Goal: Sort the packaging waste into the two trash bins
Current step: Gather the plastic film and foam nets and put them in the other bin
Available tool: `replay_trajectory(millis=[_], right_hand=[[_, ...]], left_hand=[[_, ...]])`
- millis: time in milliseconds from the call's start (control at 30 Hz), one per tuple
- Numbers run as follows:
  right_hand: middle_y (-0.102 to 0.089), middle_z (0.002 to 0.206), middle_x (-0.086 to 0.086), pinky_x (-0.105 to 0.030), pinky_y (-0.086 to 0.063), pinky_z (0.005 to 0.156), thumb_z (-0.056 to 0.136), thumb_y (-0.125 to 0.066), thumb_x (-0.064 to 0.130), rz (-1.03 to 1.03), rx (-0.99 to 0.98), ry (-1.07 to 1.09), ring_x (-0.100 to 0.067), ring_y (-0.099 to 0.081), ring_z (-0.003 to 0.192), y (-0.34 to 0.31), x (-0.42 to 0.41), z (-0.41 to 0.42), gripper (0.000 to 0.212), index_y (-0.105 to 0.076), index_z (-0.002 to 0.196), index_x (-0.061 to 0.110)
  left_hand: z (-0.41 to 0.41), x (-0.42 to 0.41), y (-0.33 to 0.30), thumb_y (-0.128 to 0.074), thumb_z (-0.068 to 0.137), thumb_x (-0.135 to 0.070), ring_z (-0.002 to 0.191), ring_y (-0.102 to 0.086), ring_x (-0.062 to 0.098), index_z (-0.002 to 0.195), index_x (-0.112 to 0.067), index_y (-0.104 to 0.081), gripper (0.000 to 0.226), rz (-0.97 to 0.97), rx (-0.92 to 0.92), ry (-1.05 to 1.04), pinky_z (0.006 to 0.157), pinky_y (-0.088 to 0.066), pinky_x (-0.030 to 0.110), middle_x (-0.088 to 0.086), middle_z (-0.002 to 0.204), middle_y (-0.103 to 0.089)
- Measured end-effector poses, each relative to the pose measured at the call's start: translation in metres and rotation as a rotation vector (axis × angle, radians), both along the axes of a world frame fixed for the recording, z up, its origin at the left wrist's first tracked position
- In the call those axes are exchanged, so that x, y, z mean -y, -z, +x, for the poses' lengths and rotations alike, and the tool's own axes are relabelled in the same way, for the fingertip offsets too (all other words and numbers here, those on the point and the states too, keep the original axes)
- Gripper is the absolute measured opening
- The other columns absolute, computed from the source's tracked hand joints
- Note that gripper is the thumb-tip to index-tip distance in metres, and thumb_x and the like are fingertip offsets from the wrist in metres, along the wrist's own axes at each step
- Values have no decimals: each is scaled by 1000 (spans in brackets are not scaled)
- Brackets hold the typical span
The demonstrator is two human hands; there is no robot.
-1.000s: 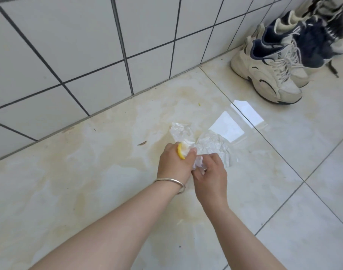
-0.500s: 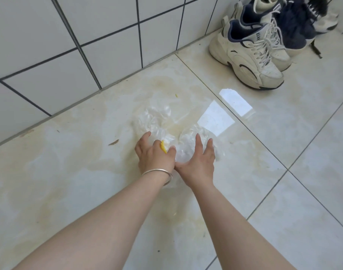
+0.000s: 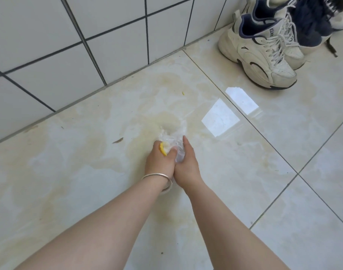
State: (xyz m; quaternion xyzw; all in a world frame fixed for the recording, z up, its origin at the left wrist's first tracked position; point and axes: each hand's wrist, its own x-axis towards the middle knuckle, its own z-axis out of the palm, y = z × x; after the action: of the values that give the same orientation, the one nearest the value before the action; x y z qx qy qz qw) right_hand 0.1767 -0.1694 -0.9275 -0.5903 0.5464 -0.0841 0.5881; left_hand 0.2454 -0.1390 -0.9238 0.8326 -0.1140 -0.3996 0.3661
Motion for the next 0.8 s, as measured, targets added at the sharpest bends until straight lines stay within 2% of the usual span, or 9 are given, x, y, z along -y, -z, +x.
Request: replay_trajectory(millis=[67,133,200,267,367,500,600,700,800], right_hand=[[-52,135,8,-19,-47,92,88,-57,12,139,73,44,-9,-55,116,-5,-7,5,61,-35,142,30],[-62,123,4,-14,-49,77,89,-55,10,187,111,46,-9,-61,102,-12,-14,13,48,-46,133,25],[-63,118,2,-14,-49,72,89,-54,9,195,121,31,-11,-62,97,-21,-23,23,39,-50,125,23],[-64,113,1,-16,-49,70,88,-54,7,192,122,-21,-12,-62,93,-32,-32,34,34,-51,118,23],[-63,98,8,-12,-47,63,88,-55,7,165,144,-139,-7,-60,83,-52,-50,55,28,-50,107,27],[-58,84,5,-5,-40,48,90,-54,10,138,169,-354,-5,-53,69,-86,-88,91,12,-47,95,18],[-53,80,6,-3,-36,44,90,-51,8,134,183,-527,-4,-50,68,-121,-128,122,12,-44,88,18],[-51,78,6,-2,-35,42,89,-49,4,97,212,-645,-4,-49,66,-157,-169,147,25,-40,78,25],[-54,77,7,-3,-37,44,88,-46,-1,61,240,-732,-3,-51,67,-193,-213,166,28,-41,78,26]], left_hand=[[0,-7,-3,-56,88,-28,99,-61,26,120,-20,-42,36,-70,-116,-134,89,-49,32,3,107,-61],[3,-15,-6,-56,87,-27,101,-62,23,127,-23,-40,43,-132,-202,-230,91,-47,30,2,112,-62],[11,-23,-11,-55,89,-30,98,-62,21,129,-19,-45,43,-145,-259,-288,88,-46,28,4,114,-65],[22,-35,-18,-52,90,-39,94,-63,20,123,-13,-55,42,-146,-295,-329,85,-46,27,6,110,-67],[42,-59,-36,-50,78,-61,103,-65,21,127,-14,-53,68,-162,-301,-414,97,-48,35,6,114,-68],[77,-109,-74,-48,76,-65,103,-65,22,120,-20,-58,64,-145,-230,-521,99,-48,37,4,111,-69],[102,-158,-110,-48,85,-58,100,-65,23,108,-19,-63,48,-172,-201,-625,98,-48,38,4,107,-70],[125,-202,-148,-45,88,-56,98,-65,25,105,-16,-64,48,-175,-140,-681,95,-49,37,6,103,-69],[140,-248,-187,-45,88,-55,98,-65,26,107,-16,-64,48,-194,-76,-729,96,-49,39,6,103,-69]])
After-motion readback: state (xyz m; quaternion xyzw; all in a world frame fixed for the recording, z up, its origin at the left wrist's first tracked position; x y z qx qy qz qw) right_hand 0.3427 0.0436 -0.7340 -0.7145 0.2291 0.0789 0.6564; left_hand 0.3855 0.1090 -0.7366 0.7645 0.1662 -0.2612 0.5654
